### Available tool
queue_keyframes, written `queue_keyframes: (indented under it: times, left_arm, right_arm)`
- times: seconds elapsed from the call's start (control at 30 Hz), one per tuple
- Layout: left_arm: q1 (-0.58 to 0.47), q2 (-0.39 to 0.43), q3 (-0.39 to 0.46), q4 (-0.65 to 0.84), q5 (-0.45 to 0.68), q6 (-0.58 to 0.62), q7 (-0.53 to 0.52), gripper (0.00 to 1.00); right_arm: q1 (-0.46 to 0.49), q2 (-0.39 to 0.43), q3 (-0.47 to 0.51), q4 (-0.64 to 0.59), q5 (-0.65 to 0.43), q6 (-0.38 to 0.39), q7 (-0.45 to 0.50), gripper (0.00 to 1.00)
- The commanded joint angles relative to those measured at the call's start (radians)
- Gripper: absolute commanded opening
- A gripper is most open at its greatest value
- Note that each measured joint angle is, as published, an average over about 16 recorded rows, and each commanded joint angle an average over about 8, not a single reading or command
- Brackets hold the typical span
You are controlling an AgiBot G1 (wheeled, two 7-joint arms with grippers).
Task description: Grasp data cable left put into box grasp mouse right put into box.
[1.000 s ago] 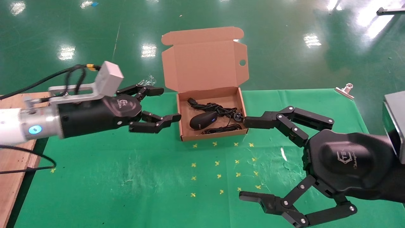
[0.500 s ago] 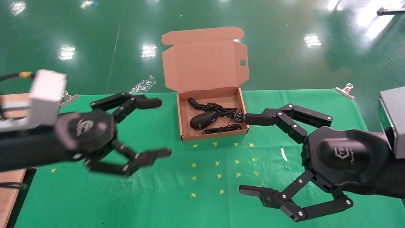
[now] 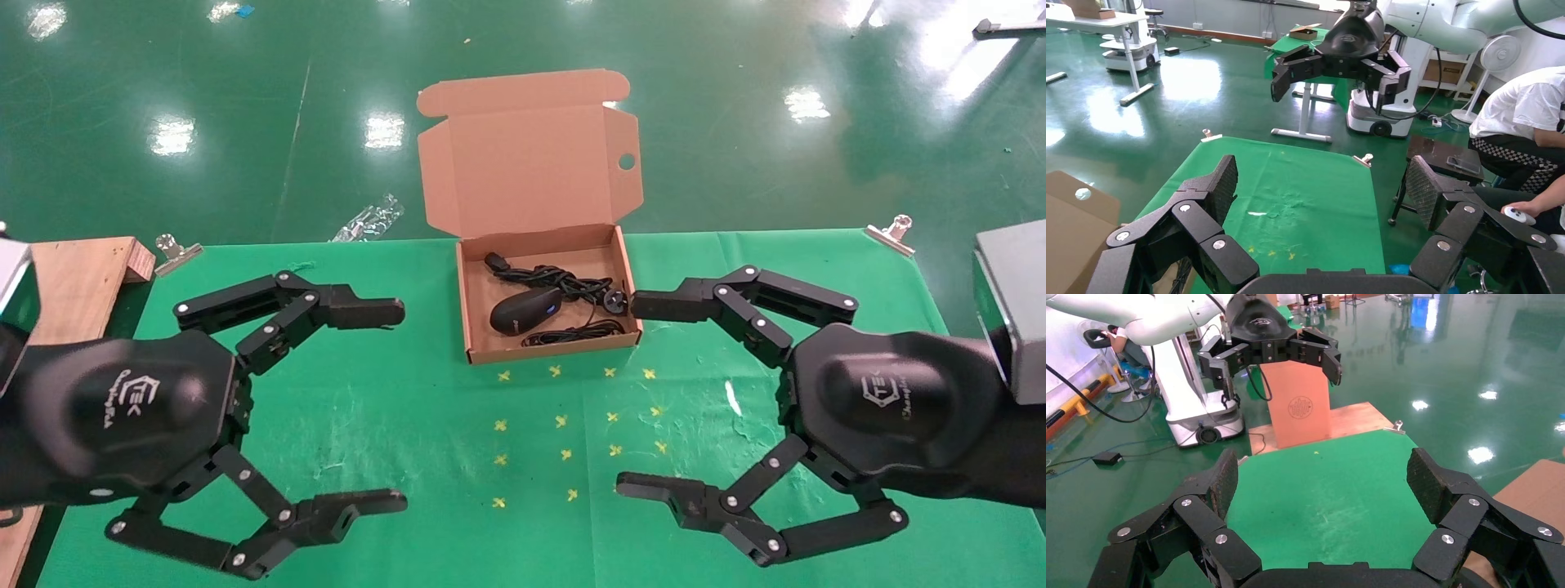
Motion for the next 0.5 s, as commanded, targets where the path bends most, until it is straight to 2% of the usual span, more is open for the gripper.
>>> queue_keyframes:
  times: [0.03, 0.5]
  left_arm:
    - [-0.002, 0.002, 0.003, 0.004, 0.003, -0.003, 0.000, 1.00]
    - [-0.013, 0.013, 0.015, 0.020, 0.021, -0.019, -0.002, 1.00]
  right_arm:
    - [0.000, 0.000, 0.000, -0.001, 0.000, 0.000, 0.000, 1.00]
    - [0.001, -0.001, -0.001, -0.002, -0.001, 0.001, 0.000, 1.00]
